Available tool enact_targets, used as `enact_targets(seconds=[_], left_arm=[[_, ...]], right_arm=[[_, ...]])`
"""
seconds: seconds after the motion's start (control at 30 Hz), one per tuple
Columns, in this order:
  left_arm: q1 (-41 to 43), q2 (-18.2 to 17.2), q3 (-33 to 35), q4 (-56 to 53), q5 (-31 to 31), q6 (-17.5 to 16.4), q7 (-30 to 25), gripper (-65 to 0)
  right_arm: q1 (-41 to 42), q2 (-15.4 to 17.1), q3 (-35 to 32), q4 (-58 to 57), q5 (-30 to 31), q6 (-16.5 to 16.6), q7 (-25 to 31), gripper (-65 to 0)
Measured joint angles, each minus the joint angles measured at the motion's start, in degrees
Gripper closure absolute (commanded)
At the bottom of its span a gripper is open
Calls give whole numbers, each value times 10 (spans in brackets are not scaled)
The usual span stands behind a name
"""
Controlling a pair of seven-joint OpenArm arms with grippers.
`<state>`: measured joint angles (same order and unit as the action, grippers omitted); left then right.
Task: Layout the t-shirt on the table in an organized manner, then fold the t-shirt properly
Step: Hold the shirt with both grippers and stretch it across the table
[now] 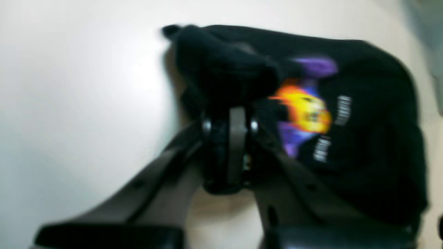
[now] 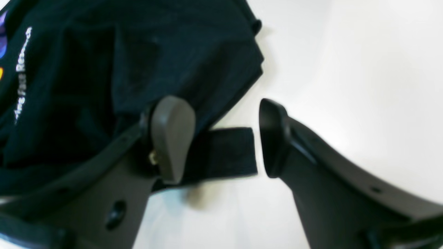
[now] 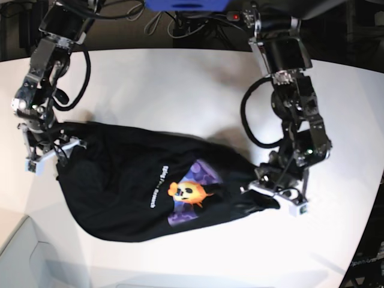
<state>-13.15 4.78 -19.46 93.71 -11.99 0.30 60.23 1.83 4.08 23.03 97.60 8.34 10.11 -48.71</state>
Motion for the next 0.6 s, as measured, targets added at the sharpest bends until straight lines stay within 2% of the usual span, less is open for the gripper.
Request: enact_targets(seconds=[0.13,0.23,0.3,0.43,0.5,0.6], left_arm=[[25,0,-57,8,-4,-1,4,-36],[39,-8,-74,51,-12,0,11,-145],[62,-10,-75,89,-58,-3,14,-214],[124,-5,-71,111,-105,-3,33,-302],[141,-5,-72,111,-115,-2,25,-328],[147,-8,-75,121,-146,-1,4,-330]], right_arm=[[-14,-3,-35,0,0,0,-1,-344],[-18,-4,-55,0,5,2,-2,-344],[-19,-4,-59,0,2,2,-2,-344],[-19,-4,-72,0,1,2,-1,-344],[-19,-4,-73,1,1,2,0,-344],[-19,-4,-71,2,0,2,0,-344]])
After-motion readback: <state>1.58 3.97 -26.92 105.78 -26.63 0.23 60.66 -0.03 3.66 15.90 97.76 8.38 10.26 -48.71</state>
